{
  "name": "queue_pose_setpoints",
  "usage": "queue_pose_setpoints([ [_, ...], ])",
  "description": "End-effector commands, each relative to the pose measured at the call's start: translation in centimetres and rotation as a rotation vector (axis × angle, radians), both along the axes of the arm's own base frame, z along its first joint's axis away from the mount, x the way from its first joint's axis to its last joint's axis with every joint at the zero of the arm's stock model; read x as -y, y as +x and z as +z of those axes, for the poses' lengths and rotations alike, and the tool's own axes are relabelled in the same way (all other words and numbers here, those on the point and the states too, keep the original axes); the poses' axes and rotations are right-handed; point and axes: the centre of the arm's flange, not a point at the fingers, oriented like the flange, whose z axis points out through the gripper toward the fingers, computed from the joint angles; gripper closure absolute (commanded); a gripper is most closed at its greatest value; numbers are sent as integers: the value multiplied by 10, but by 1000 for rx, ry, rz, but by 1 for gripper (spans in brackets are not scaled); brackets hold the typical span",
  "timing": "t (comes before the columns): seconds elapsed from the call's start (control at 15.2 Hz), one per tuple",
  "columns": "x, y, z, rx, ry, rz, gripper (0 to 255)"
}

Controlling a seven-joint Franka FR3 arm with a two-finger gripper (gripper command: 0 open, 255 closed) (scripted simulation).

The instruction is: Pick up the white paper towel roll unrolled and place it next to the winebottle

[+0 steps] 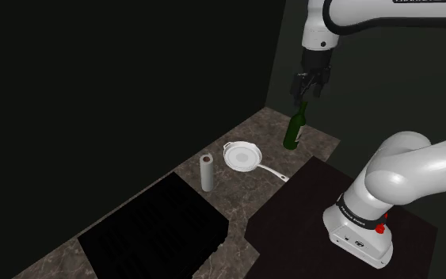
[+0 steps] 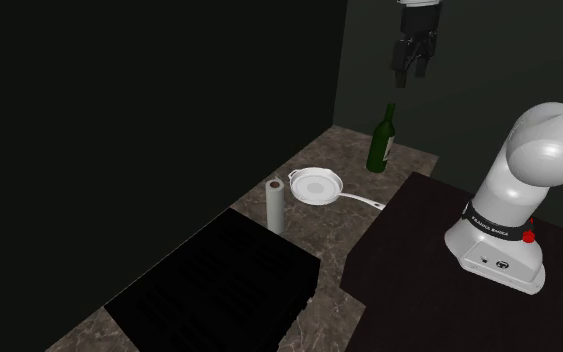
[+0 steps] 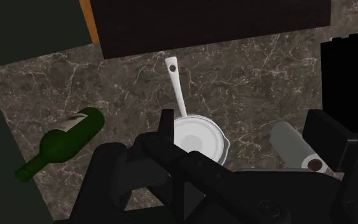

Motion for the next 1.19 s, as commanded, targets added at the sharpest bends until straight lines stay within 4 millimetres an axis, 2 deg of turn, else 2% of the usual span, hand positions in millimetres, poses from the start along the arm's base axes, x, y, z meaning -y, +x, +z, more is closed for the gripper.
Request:
queue_pose_setpoints([
  [0.0,0,0,0,0,0,0,0],
  [1.12,-91,120,-157,42,41,-35,0],
])
